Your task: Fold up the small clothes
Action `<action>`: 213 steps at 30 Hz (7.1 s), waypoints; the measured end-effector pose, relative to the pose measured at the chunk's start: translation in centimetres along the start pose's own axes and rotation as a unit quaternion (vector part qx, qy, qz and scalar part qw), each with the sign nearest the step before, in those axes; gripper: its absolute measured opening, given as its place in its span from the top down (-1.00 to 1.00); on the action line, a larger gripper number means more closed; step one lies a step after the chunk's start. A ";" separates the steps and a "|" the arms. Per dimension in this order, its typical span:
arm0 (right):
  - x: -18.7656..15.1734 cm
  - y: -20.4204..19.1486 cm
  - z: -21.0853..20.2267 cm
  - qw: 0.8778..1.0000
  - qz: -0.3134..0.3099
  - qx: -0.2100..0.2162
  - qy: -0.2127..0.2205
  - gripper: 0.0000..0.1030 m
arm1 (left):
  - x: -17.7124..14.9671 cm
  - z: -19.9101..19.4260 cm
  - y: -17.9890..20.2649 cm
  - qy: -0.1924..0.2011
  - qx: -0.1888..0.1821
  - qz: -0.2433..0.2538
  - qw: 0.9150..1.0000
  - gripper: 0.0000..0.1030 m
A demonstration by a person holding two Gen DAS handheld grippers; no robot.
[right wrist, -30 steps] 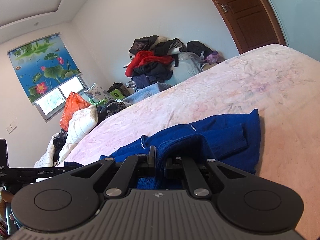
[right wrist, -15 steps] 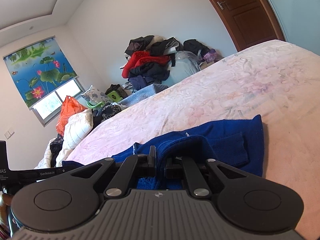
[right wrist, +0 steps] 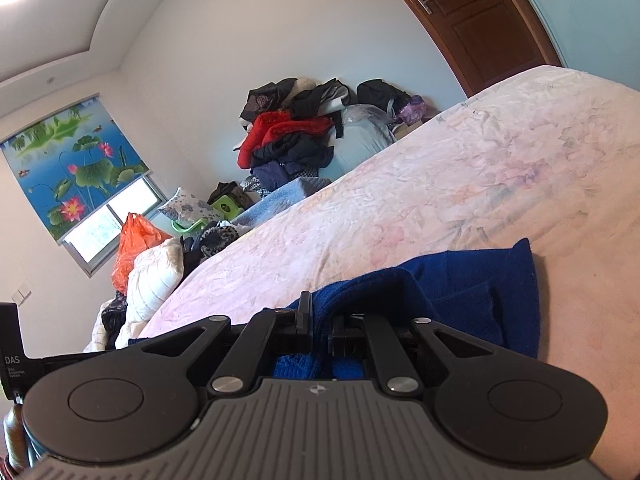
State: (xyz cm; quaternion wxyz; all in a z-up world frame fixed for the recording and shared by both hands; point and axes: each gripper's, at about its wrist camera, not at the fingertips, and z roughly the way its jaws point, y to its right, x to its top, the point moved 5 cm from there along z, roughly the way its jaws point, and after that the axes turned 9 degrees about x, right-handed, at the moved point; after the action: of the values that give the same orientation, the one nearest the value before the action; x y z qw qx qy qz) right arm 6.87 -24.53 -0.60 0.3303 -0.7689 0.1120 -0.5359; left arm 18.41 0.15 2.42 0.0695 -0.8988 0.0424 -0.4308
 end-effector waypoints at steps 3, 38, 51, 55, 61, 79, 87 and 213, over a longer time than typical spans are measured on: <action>0.3 0.9 1.2 1.000 0.008 -0.005 -0.003 0.78 | 0.6 1.4 0.2 -0.012 -0.004 -0.001 1.000 0.82; 2.0 6.1 6.6 0.997 0.062 -0.045 -0.006 -0.28 | 2.8 8.1 -5.9 -0.071 -0.100 -0.192 0.974 -0.57; 0.2 5.5 7.8 0.995 0.047 -0.067 -0.050 -0.49 | 0.5 10.1 -0.3 0.005 0.161 0.110 0.981 -0.57; 0.5 4.1 6.6 0.996 0.009 -0.079 -0.040 -0.58 | 0.4 11.3 -4.8 -0.038 0.177 0.038 0.983 -0.57; 0.1 0.5 10.3 0.996 0.025 0.014 -0.086 -0.75 | -0.8 8.0 -5.3 -0.033 0.082 0.003 0.996 -0.57; -5.2 -11.2 29.3 0.936 0.170 0.209 -0.228 -0.87 | -7.9 5.3 -7.3 -0.088 0.034 -0.024 0.995 -0.59; -3.1 -8.4 20.6 0.973 0.052 0.124 -0.186 -0.96 | -7.5 3.6 -7.7 -0.067 0.011 -0.048 0.997 -0.58; -15.8 -18.3 -4.3 0.927 -0.362 0.019 -0.097 0.87 | 3.5 4.2 4.4 -0.071 -0.117 -0.041 0.990 0.79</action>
State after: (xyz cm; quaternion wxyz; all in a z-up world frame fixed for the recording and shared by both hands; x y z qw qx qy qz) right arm -6.61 -4.06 -0.06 0.1376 -0.7993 -0.2167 -0.5434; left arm 23.78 -4.27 1.85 -0.0509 -0.9300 0.0502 -0.3606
